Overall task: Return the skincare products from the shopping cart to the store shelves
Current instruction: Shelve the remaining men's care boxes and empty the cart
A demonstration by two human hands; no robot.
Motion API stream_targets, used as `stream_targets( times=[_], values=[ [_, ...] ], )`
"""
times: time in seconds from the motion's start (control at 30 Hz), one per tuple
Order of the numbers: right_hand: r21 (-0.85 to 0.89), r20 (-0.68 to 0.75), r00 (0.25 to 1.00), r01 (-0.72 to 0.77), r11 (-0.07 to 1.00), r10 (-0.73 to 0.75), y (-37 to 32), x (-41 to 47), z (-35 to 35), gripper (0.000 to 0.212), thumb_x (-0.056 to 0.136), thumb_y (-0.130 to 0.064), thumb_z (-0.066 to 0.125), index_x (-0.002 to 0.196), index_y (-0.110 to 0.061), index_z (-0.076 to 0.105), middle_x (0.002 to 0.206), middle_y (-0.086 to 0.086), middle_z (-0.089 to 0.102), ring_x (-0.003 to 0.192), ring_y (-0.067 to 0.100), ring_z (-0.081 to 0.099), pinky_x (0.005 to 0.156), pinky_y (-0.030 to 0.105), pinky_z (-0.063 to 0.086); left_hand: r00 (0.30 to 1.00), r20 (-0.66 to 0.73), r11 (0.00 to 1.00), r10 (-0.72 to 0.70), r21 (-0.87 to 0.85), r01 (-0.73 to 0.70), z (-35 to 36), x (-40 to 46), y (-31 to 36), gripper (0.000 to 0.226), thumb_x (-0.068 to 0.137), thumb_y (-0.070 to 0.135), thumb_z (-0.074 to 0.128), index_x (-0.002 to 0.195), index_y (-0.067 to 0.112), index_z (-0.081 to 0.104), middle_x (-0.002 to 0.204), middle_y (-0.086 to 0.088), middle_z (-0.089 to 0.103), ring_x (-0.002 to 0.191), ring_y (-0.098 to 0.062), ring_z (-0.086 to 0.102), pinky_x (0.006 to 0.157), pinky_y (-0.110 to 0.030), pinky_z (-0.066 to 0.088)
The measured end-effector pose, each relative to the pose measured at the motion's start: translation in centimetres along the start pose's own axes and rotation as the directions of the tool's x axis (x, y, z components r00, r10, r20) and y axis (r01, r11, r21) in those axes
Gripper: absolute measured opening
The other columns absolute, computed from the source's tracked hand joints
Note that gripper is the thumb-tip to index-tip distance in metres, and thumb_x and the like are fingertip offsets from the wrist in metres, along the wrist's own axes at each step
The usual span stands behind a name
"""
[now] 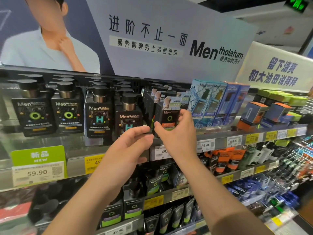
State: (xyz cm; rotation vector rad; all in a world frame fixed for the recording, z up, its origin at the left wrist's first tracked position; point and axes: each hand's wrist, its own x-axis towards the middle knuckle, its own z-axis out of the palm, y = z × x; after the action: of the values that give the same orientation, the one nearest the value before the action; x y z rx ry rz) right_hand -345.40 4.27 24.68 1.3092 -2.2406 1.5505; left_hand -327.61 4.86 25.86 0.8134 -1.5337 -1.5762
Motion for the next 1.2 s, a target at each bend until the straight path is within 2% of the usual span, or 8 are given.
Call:
stream_targets(
  times=[0.27,0.53,0.8,1.0,1.1,1.2],
  values=[
    [-0.01,0.0,1.0,0.017,1.0,-0.017,0.4,0.0,0.3,0.078,0.075,-0.057,0.083,0.134,-0.024,0.045,0.118,-0.01,0.059,0.105,0.009,0.061,0.086,0.032,0.055,1.0,0.008,1.0,0.0,0.023,-0.001,-0.1,0.0,0.0,0.026,0.094,0.036,0.064,0.12,0.041,0.067,0.114,0.022,0.073,0.103,0.005,0.068,0.1,-0.043,0.056],
    [-0.009,-0.002,1.0,0.017,1.0,-0.017,0.3,0.1,0.4,0.074,0.074,-0.058,0.082,0.131,-0.026,0.046,0.116,-0.011,0.061,0.102,0.008,0.062,0.086,0.035,0.056,1.0,0.0,1.0,-0.002,0.019,0.002,-0.4,0.1,-0.3,0.025,0.095,0.036,0.065,0.119,0.041,0.068,0.113,0.021,0.074,0.105,0.003,0.068,0.1,-0.044,0.056],
    [0.028,0.022,1.0,0.018,0.999,-0.019,0.4,0.0,0.1,0.086,0.076,-0.055,0.083,0.143,-0.022,0.041,0.122,-0.01,0.058,0.108,0.007,0.057,0.089,0.027,0.048,1.0,0.024,1.0,-0.011,-0.002,0.011,-0.3,-0.1,-0.8,0.025,0.097,0.035,0.064,0.121,0.041,0.067,0.114,0.018,0.074,0.108,-0.007,0.069,0.099,-0.046,0.056],
    [0.111,-0.012,1.0,0.026,0.993,-0.025,0.9,-1.0,-0.8,0.081,0.081,-0.051,0.081,0.146,-0.025,0.039,0.119,-0.012,0.053,0.111,0.005,0.052,0.087,0.013,0.037,0.999,0.033,0.998,0.011,-0.058,-0.009,0.1,-0.3,-0.8,0.022,0.097,0.042,0.063,0.118,0.042,0.068,0.116,0.011,0.074,0.111,-0.016,0.068,0.098,-0.05,0.057],
    [0.145,-0.03,0.999,0.05,0.988,-0.046,1.4,-1.8,-1.5,0.07,0.086,-0.048,0.078,0.142,-0.028,0.043,0.123,-0.014,0.05,0.118,0.002,0.048,0.094,0.012,0.035,0.999,0.039,0.995,0.001,-0.098,0.002,0.6,-0.4,-0.7,0.021,0.099,0.04,0.059,0.117,0.039,0.069,0.114,0.011,0.075,0.112,-0.018,0.068,0.099,-0.052,0.056],
    [0.152,-0.048,0.997,0.064,0.986,-0.057,1.9,-2.5,-2.5,0.06,0.089,-0.045,0.075,0.139,-0.028,0.046,0.124,-0.015,0.05,0.119,-0.001,0.047,0.093,0.004,0.032,0.999,0.053,0.993,-0.007,-0.121,0.013,1.4,-0.4,-0.8,0.024,0.1,0.04,0.054,0.119,0.036,0.069,0.113,0.012,0.076,0.112,-0.02,0.068,0.1,-0.053,0.055]
  ],
)
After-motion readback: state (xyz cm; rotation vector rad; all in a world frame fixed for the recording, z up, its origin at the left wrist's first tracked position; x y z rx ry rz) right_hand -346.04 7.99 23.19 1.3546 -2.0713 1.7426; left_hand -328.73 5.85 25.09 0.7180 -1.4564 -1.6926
